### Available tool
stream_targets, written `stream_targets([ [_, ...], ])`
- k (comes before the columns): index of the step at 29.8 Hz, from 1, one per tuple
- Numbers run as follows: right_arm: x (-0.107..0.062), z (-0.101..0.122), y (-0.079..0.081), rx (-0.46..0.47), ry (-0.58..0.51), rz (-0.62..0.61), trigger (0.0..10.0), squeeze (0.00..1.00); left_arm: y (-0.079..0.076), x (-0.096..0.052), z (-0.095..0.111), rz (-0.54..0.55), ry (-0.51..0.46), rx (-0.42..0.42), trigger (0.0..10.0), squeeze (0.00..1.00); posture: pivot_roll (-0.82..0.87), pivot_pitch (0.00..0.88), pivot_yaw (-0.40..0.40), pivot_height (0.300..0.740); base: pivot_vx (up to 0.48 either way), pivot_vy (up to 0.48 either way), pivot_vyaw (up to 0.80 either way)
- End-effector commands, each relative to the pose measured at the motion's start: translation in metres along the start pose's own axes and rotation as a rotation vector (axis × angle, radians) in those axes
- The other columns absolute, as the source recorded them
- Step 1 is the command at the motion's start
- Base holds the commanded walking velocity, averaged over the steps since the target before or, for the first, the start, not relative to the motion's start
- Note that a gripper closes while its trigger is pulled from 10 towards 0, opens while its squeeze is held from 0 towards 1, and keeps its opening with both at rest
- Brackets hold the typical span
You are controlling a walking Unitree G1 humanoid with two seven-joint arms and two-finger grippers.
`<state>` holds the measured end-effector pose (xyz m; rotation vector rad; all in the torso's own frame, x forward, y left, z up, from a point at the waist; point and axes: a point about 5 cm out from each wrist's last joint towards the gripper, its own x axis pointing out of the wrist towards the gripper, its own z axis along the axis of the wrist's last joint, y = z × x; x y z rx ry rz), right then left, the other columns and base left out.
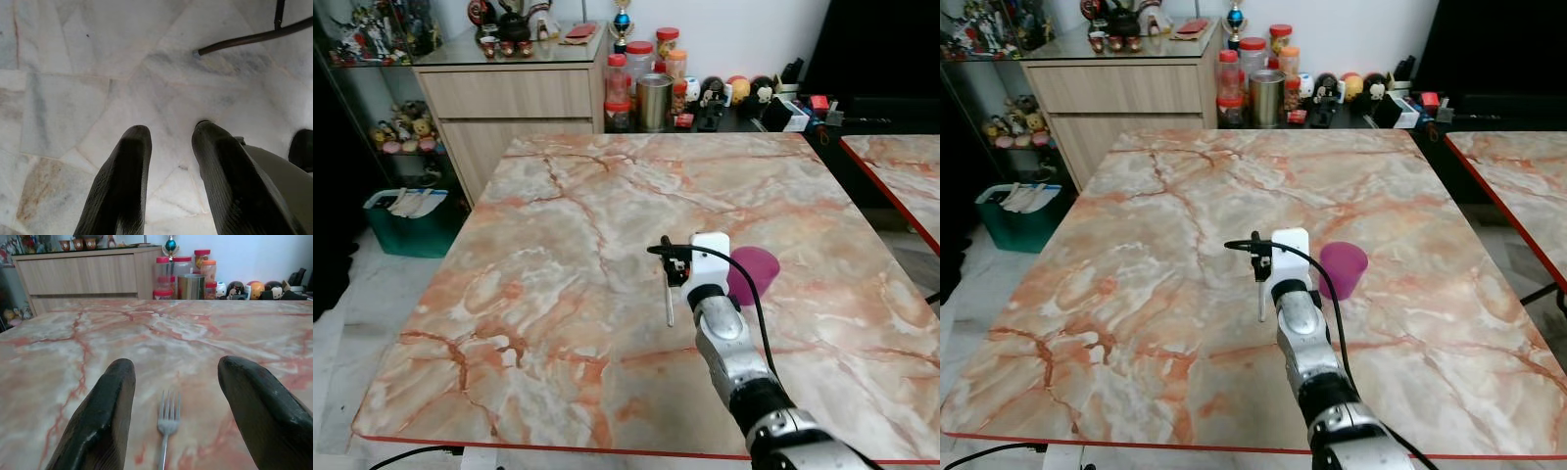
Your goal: Setting the table
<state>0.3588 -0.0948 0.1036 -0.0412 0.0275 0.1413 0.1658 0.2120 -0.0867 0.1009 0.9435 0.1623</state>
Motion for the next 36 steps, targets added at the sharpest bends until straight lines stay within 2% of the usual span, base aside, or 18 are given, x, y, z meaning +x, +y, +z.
stream_targets([
  [1, 0.006, 0.004, 0.000, 0.018, 0.024, -0.007, 10.0, 0.00, 0.000, -0.002, -0.008, -0.006, 0.021, 0.025, 10.0, 0.00, 0.03, 0.000, 0.009, 0.740, 0.000, 0.000, 0.00],
  [5, 0.008, 0.005, 0.000, 0.011, 0.038, -0.012, 10.0, 0.00, 0.000, -0.002, -0.010, -0.007, 0.025, 0.026, 10.0, 0.00, 0.03, 0.000, 0.009, 0.740, 0.000, 0.000, 0.00],
  [7, 0.014, 0.008, -0.002, 0.042, 0.083, -0.005, 10.0, 0.00, -0.004, -0.005, -0.020, -0.013, 0.045, 0.026, 10.0, 0.00, 0.04, 0.000, -0.017, 0.740, 0.000, 0.000, 0.00],
  [9, 0.015, 0.009, -0.002, 0.053, 0.086, -0.004, 10.0, 0.00, -0.005, -0.006, -0.021, -0.013, 0.048, 0.024, 10.0, 0.00, 0.04, 0.000, -0.017, 0.740, 0.000, 0.000, 0.00],
  [10, 0.017, 0.008, -0.001, 0.067, 0.119, -0.008, 10.0, 0.00, -0.006, -0.006, -0.024, -0.014, 0.053, 0.019, 10.0, 0.00, 0.04, 0.000, -0.029, 0.740, 0.000, 0.000, 0.00],
  [13, 0.017, 0.001, -0.002, 0.033, 0.205, -0.040, 10.0, 0.00, -0.008, -0.008, -0.029, -0.014, 0.061, 0.013, 10.0, 0.00, 0.04, 0.000, -0.041, 0.740, 0.000, 0.000, 0.00],
  [16, 0.018, 0.001, -0.001, 0.061, 0.227, -0.042, 10.0, 0.00, -0.009, -0.009, -0.031, -0.014, 0.065, 0.008, 10.0, 0.00, 0.05, 0.000, -0.049, 0.740, 0.000, 0.000, 0.00],
  [24, 0.021, 0.003, -0.004, 0.026, 0.262, -0.048, 10.0, 0.00, -0.016, -0.013, -0.041, -0.020, 0.080, -0.001, 10.0, 0.00, 0.05, 0.002, -0.073, 0.740, 0.000, 0.000, 0.00],
  [33, 0.019, -0.001, -0.012, 0.036, 0.295, -0.055, 10.0, 0.00, -0.022, -0.019, -0.057, -0.026, 0.109, -0.010, 10.0, 0.00, 0.03, 0.064, -0.121, 0.740, 0.000, 0.000, 0.00],
  [36, 0.018, -0.004, -0.014, 0.027, 0.306, -0.047, 10.0, 0.00, -0.027, -0.023, -0.066, -0.030, 0.120, -0.009, 10.0, 0.00, 0.03, 0.111, -0.143, 0.740, 0.000, 0.000, 0.00],
])
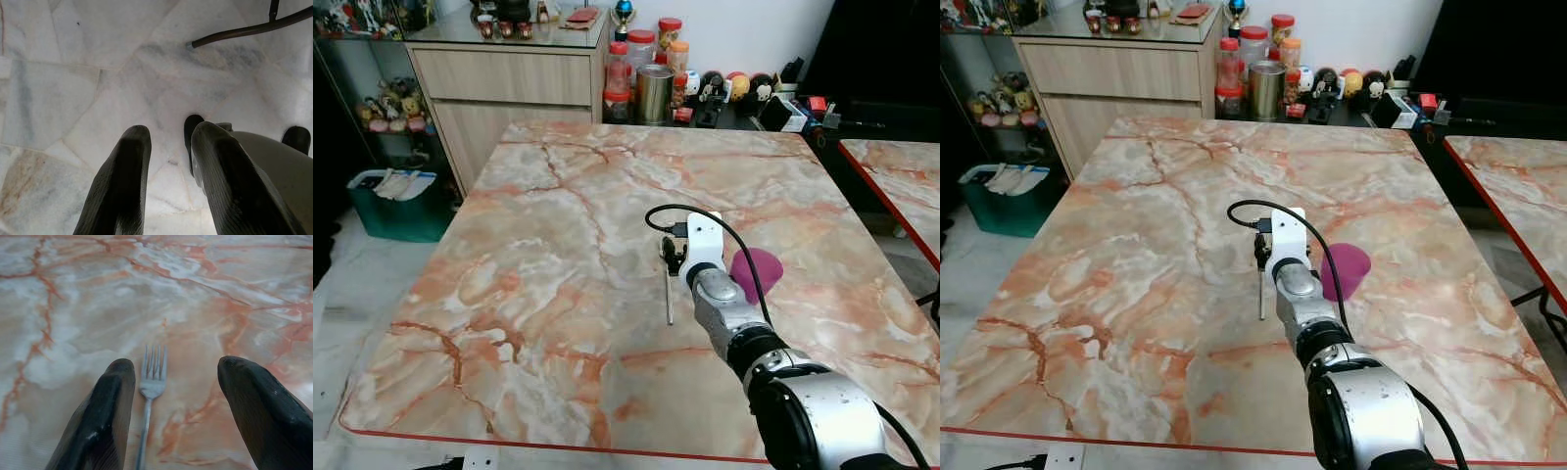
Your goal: Setting the table
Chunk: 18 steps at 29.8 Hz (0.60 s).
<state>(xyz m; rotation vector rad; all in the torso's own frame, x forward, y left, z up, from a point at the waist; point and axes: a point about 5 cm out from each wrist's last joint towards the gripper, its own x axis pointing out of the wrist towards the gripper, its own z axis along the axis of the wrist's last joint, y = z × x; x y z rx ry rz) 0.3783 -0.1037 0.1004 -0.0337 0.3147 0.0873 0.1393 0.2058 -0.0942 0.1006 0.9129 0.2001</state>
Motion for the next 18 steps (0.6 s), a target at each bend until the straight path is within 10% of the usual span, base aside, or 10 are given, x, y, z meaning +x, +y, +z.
stream_targets([
  [1, 0.000, -0.001, -0.002, -0.001, 0.019, 0.003, 10.0, 0.00, -0.021, -0.015, -0.041, -0.064, 0.148, 0.013, 10.0, 0.00, 0.03, 0.111, -0.143, 0.740, 0.000, 0.000, 0.00],
  [18, 0.000, 0.000, 0.015, 0.010, 0.011, 0.103, 10.0, 0.00, -0.025, -0.023, -0.054, -0.050, 0.147, -0.008, 10.0, 0.00, 0.06, 0.188, -0.192, 0.740, 0.000, 0.000, 0.00],
])
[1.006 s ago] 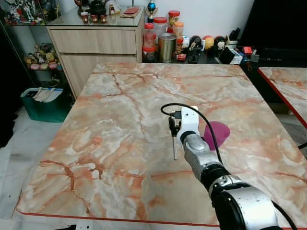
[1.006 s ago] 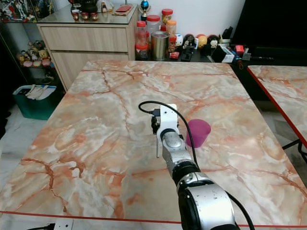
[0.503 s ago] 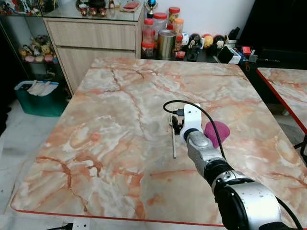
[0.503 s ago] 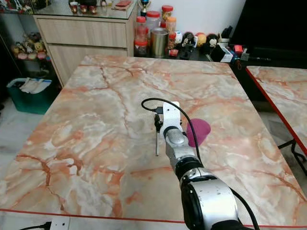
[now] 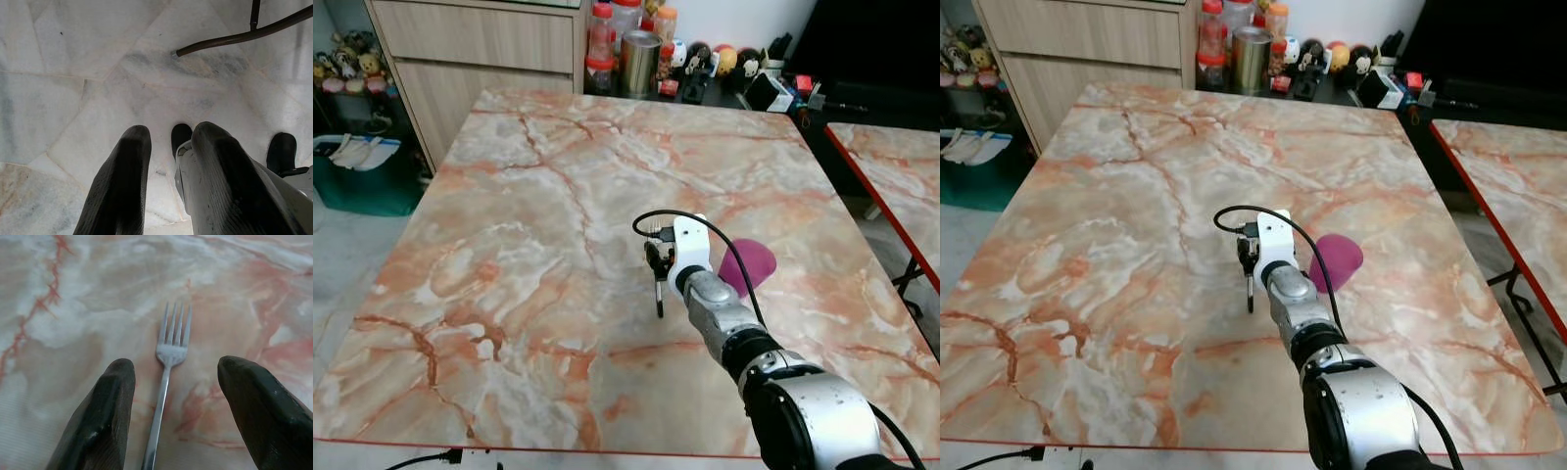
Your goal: Setting the table
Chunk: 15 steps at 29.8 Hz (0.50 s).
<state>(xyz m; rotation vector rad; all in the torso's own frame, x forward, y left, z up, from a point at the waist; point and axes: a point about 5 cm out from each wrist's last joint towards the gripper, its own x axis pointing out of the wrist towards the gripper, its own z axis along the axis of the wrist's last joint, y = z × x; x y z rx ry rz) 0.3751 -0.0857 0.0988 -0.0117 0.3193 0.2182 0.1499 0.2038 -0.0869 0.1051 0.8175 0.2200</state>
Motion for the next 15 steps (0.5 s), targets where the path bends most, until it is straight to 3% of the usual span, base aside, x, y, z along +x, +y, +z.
stream_targets([
  [1, 0.000, 0.001, -0.004, 0.009, 0.008, -0.029, 10.0, 0.00, -0.021, -0.030, -0.064, -0.070, 0.241, 0.006, 10.0, 0.00, 0.06, 0.188, -0.192, 0.740, 0.000, 0.000, 0.00],
  [7, -0.001, -0.006, -0.008, 0.021, 0.041, -0.065, 10.0, 0.00, -0.024, -0.033, -0.068, -0.072, 0.249, 0.007, 10.0, 0.00, 0.06, 0.202, -0.203, 0.740, 0.000, 0.000, 0.00],
  [15, -0.001, -0.008, 0.001, 0.024, 0.047, -0.035, 10.0, 0.00, -0.027, -0.032, -0.066, -0.057, 0.241, -0.016, 10.0, 0.00, 0.07, 0.201, -0.229, 0.740, 0.000, 0.000, 0.00],
])
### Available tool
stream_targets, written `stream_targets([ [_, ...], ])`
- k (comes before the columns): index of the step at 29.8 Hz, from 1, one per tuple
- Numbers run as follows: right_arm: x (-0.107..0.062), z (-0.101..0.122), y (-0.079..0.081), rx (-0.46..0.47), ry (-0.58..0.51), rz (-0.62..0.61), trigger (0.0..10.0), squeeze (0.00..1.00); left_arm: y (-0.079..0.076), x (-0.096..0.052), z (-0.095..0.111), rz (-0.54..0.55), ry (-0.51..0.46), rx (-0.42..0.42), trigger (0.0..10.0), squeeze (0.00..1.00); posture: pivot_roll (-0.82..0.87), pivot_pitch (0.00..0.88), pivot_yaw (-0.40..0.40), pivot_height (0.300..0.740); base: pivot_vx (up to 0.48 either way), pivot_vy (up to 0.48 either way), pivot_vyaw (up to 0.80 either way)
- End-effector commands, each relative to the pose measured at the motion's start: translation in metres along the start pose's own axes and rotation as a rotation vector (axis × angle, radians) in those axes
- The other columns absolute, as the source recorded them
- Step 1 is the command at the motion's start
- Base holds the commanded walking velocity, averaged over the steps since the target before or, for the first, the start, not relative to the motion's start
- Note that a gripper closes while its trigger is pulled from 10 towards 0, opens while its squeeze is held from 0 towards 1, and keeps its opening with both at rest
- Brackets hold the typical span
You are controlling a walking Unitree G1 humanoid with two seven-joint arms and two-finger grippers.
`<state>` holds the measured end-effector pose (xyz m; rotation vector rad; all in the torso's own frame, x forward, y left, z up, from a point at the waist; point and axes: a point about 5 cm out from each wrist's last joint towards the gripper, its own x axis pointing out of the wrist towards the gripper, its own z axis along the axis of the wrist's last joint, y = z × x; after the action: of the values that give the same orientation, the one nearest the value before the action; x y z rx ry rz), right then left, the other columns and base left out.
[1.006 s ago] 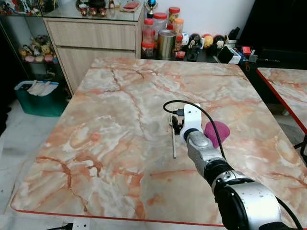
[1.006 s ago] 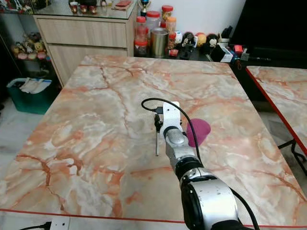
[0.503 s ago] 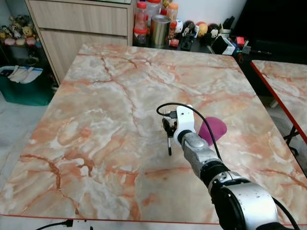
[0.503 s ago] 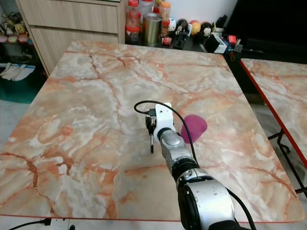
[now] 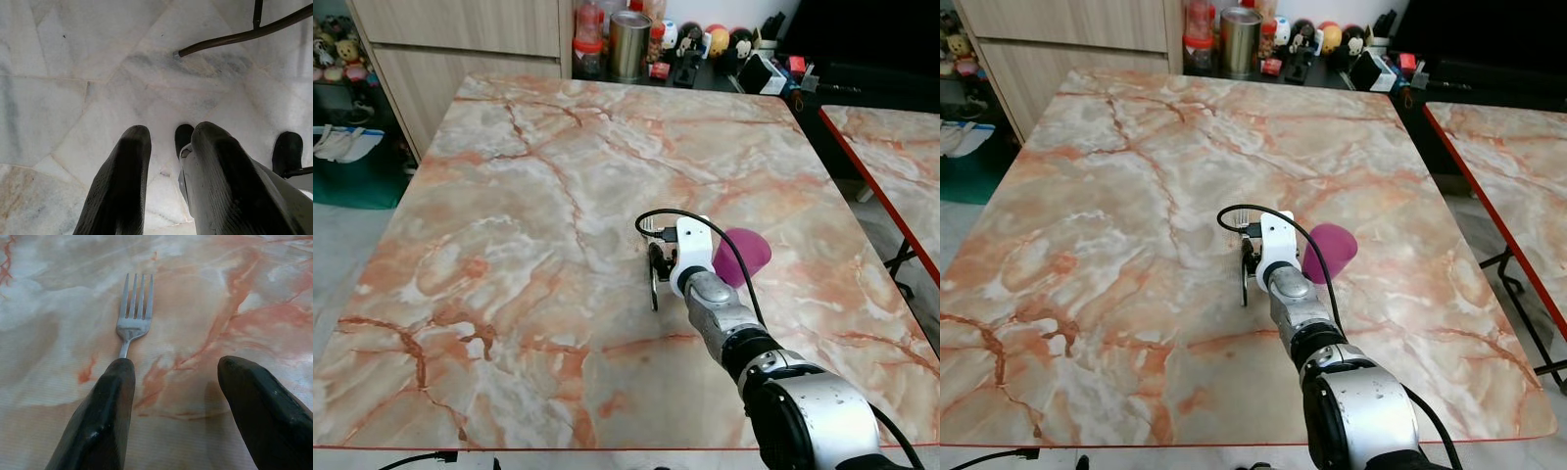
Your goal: Setting the table
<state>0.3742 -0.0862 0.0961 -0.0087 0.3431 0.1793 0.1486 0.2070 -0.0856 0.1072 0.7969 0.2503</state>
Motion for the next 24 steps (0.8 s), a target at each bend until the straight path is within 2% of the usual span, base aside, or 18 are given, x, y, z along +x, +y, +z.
stream_targets([
  [1, 0.000, -0.004, 0.002, 0.013, 0.016, 0.009, 10.0, 0.00, -0.029, -0.033, -0.065, -0.079, 0.256, -0.005, 10.0, 0.00, 0.07, 0.201, -0.231, 0.740, 0.000, 0.000, 0.00],
  [8, 0.001, 0.013, 0.014, 0.035, -0.078, 0.080, 10.0, 0.00, -0.025, -0.032, -0.063, -0.055, 0.237, -0.023, 10.0, 0.00, 0.08, 0.187, -0.236, 0.740, 0.000, 0.000, 0.00],
  [21, 0.002, 0.026, 0.016, 0.075, -0.133, 0.077, 10.0, 0.00, -0.026, -0.033, -0.064, -0.059, 0.230, -0.034, 10.0, 0.00, 0.10, 0.157, -0.243, 0.740, 0.000, 0.000, 0.00],
  [24, 0.002, 0.026, 0.022, 0.073, -0.134, 0.096, 10.0, 0.00, -0.027, -0.032, -0.063, -0.058, 0.230, -0.035, 10.0, 0.00, 0.10, 0.163, -0.247, 0.740, 0.000, 0.000, 0.00],
])
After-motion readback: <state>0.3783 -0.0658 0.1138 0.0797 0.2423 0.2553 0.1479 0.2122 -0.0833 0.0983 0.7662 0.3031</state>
